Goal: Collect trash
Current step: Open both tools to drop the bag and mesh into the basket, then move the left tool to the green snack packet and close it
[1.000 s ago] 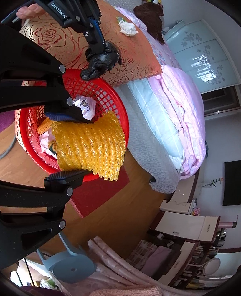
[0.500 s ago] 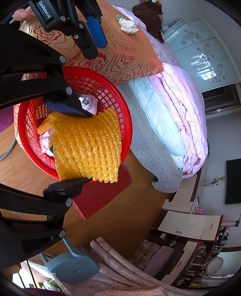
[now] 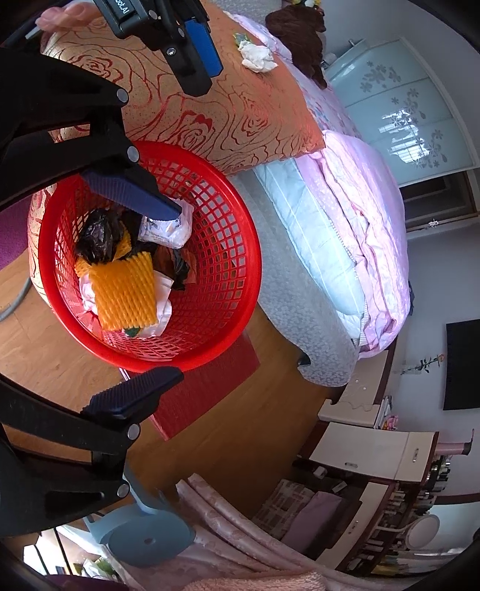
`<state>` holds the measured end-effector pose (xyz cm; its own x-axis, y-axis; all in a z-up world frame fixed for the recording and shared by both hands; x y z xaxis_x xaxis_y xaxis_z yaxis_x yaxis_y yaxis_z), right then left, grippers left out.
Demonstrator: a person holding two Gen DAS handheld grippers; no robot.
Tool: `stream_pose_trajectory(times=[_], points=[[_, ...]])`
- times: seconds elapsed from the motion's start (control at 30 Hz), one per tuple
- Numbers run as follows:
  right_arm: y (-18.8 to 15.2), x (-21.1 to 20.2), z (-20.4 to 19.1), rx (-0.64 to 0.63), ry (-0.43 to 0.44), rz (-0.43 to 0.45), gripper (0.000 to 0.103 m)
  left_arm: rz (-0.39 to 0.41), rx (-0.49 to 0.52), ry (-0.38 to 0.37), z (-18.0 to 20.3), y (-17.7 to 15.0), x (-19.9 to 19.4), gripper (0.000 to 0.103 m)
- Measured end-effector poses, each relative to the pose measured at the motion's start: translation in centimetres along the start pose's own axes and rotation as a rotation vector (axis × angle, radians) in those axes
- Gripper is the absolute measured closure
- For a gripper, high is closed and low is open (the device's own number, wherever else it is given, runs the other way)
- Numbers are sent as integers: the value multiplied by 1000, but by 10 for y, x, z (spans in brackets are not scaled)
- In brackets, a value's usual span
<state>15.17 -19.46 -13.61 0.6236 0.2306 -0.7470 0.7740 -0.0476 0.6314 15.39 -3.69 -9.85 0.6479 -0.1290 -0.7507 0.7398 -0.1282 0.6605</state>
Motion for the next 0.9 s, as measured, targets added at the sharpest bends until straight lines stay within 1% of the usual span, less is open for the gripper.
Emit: stream_pose_trajectory(times=[0.27,0.5,0.57,0.73,0.9], points=[[0,-4,-7,-15,-1,19,25,8,-35,20,-14,-1,-4,51],[2,-11,-18,-28,10,45,25,21,-67,53,-33,-3,-10,50],[3,-13,-22,-33,18,53,25,29,-83,70,-42,-3,-13,44],[5,-15,-37,-50,38,65,25,38,-130,115,-72,-7,-19,39],[8,-14,-59,-80,63,68,25,33,-188,159,-108,-11,-23,38]])
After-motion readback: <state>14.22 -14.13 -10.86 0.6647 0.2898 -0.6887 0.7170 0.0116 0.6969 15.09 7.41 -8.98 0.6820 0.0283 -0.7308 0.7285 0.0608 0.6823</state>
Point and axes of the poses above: each gripper's, at about its wrist camera, not at the fingertips, and x roughly the way its jaws point, z to its right, y to its top, the point moved 6 cm from there along x, roughly the way its jaws point, and after that the axes turned 6 degrees about y, right-handed, at the moved point
